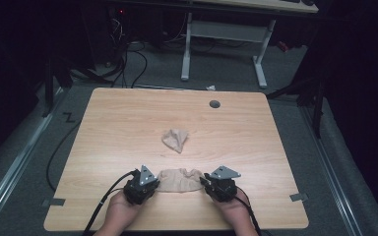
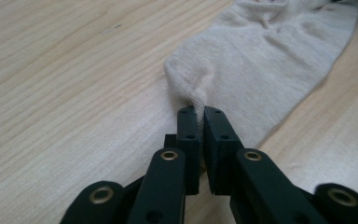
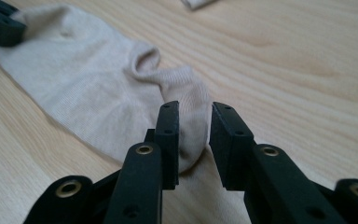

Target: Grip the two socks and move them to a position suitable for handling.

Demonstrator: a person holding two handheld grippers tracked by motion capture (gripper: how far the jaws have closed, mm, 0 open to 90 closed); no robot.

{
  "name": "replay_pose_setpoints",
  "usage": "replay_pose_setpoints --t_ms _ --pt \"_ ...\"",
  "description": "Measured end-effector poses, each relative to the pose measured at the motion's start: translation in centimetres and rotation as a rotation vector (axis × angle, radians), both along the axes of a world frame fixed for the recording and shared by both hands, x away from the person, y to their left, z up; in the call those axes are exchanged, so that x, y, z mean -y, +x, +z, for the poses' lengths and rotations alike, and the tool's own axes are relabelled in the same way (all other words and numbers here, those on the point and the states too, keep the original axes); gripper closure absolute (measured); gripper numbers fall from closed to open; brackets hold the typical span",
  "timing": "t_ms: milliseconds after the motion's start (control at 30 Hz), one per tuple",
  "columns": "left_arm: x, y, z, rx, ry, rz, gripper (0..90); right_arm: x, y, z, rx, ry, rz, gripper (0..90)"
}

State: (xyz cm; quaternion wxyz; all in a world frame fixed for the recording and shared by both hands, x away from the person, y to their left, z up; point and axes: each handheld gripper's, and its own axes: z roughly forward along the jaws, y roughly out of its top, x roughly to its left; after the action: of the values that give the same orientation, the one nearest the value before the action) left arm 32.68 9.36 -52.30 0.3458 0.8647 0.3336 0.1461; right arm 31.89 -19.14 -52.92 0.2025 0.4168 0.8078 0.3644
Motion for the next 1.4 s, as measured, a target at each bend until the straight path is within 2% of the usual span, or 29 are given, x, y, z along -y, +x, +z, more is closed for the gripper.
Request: replay_pose_setpoints --t_ms 100,133,167,200,233,267,300,333,367,400,433,500,600,633,700,800,833,933,1133,1167,1200,1233,1267,1400 --pt "-0.2 0.0 0.3 -0.022 -0.014 -0.009 80.6 0.0 -0.3 -0.1 -0.026 -0.009 -0.007 75.2" --pt "-0.5 0.5 0.7 -0.02 -0.05 -0.012 77.0 0.2 -0.5 -0.1 -0.034 -0.002 -0.006 75.1" --pt "-0.5 0.5 0.7 -0.02 -0.05 -0.012 74.6 0.2 -0.5 -0.1 -0.034 -0.002 -0.006 75.1" --pt "-0.6 0.8 0.9 -0.019 -0.069 -0.01 74.6 0.4 -0.7 -0.2 -0.03 0.006 0.002 74.9" --pt "-0.8 1.3 1.1 -0.019 -0.099 -0.005 72.7 0.5 -0.9 -0.2 -0.032 0.015 0.004 74.6" --pt "-0.9 1.9 1.4 -0.009 -0.111 0.006 70.8 1.1 -1.1 0.0 -0.013 0.046 -0.003 74.1" --pt "-1.0 2.6 1.6 -0.004 -0.114 0.016 70.8 1.1 -1.1 0.0 -0.013 0.046 -0.003 74.1" --pt "-0.8 3.9 2.1 0.01 -0.129 0.026 68.1 1.8 -1.1 0.5 0.009 0.083 -0.021 73.7" --pt "-0.8 3.9 2.1 0.01 -0.129 0.026 67.0 1.8 -1.1 0.5 0.009 0.083 -0.021 73.7" --pt "-0.3 5.2 2.6 0.045 -0.122 0.042 65.9 2.2 -1.1 0.9 0.031 0.108 -0.035 73.4" --pt "-0.3 5.2 2.6 0.045 -0.122 0.042 65.5 2.2 -1.1 0.9 0.031 0.108 -0.035 73.4" --pt "0.4 6.9 2.7 0.065 -0.105 0.06 65.5 2.5 -1.1 0.9 0.035 0.108 -0.037 73.2" --pt "1.6 9.5 2.3 0.061 -0.089 0.079 66.0 2.5 -1.0 0.7 0.03 0.103 -0.029 72.3" --pt "1.8 10.1 2.1 0.055 -0.095 0.078 67.3 2.5 -1.0 0.7 0.031 0.107 -0.023 71.8" --pt "2.5 11.5 1.7 0.049 -0.077 0.094 67.6 2.4 -1.0 0.7 0.032 0.104 -0.019 71.5" --pt "2.9 13.6 1.3 0.042 -0.089 0.135 66.6 2.5 -1.0 0.8 0.037 0.108 -0.02 71.3" --pt "2.9 13.6 1.3 0.042 -0.089 0.135 66.4 2.5 -1.0 0.8 0.037 0.108 -0.02 71.3" --pt "2.9 15.1 1.1 0.034 -0.099 0.17 64.5 2.6 -1.1 0.9 0.035 0.11 -0.021 71.1" --pt "3.4 16.2 0.9 0.005 -0.109 0.173 62.7 2.5 -1.0 0.8 0.038 0.112 -0.012 71.0" --pt "3.4 16.3 0.9 -0.004 -0.113 0.174 64.1 2.4 -1.0 0.8 0.038 0.112 -0.011 71.0" --pt "3.4 16.4 0.7 -0.014 -0.119 0.17 69.7 2.4 -1.0 0.8 0.038 0.111 -0.011 71.0" --pt "3.4 16.4 0.7 -0.015 -0.112 0.165 80.0 2.4 -1.0 0.8 0.036 0.109 -0.012 70.9" --pt "3.5 16.2 0.5 -0.021 -0.1 0.167 85.3 2.5 -1.0 0.8 0.038 0.111 -0.012 70.8" --pt "2.8 15.2 0.7 0.001 -0.108 0.167 88.7 2.5 -1.0 0.8 0.039 0.112 -0.012 70.9"
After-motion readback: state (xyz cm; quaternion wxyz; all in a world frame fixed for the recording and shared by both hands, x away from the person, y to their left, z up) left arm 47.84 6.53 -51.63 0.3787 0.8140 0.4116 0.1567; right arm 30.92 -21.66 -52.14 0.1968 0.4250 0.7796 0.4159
